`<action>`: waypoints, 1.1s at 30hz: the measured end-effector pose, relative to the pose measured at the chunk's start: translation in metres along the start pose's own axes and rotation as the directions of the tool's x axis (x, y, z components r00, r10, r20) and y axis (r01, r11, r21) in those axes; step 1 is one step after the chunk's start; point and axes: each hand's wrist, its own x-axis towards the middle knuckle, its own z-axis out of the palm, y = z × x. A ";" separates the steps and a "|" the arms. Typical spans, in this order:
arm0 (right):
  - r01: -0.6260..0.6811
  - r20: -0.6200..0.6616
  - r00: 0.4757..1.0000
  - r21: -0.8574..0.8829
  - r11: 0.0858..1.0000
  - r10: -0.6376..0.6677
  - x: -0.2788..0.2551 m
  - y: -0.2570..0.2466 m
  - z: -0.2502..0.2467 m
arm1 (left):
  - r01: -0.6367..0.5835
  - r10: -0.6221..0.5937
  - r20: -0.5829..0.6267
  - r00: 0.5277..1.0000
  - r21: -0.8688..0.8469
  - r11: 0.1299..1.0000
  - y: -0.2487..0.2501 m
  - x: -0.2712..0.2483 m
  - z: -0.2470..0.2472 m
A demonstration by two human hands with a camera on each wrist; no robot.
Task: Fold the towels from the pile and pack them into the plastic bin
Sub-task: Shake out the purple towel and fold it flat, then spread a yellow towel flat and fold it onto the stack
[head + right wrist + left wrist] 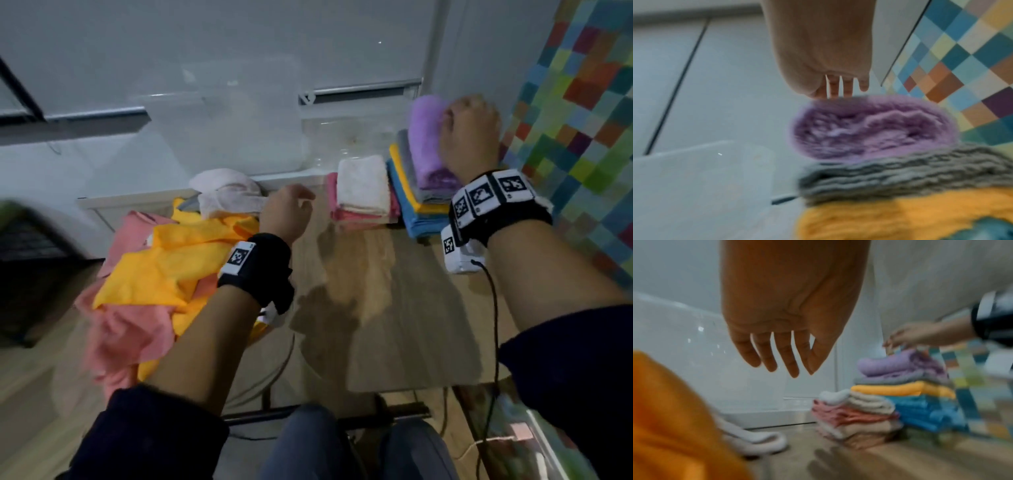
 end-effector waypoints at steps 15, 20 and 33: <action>0.126 0.241 0.940 0.409 0.904 -0.240 -0.176 -0.126 0.029 | 0.003 0.016 -0.121 0.992 0.151 0.988 -0.059 -0.038 -0.050; -0.291 0.470 0.870 0.731 0.617 -0.147 -0.189 -0.154 0.022 | -0.279 0.284 0.004 0.959 -0.173 0.945 -0.016 -0.060 -0.058; -0.252 0.284 0.953 0.936 0.245 -0.103 -0.190 -0.151 -0.061 | -0.473 0.426 -0.218 0.878 -0.539 0.698 0.069 -0.088 -0.116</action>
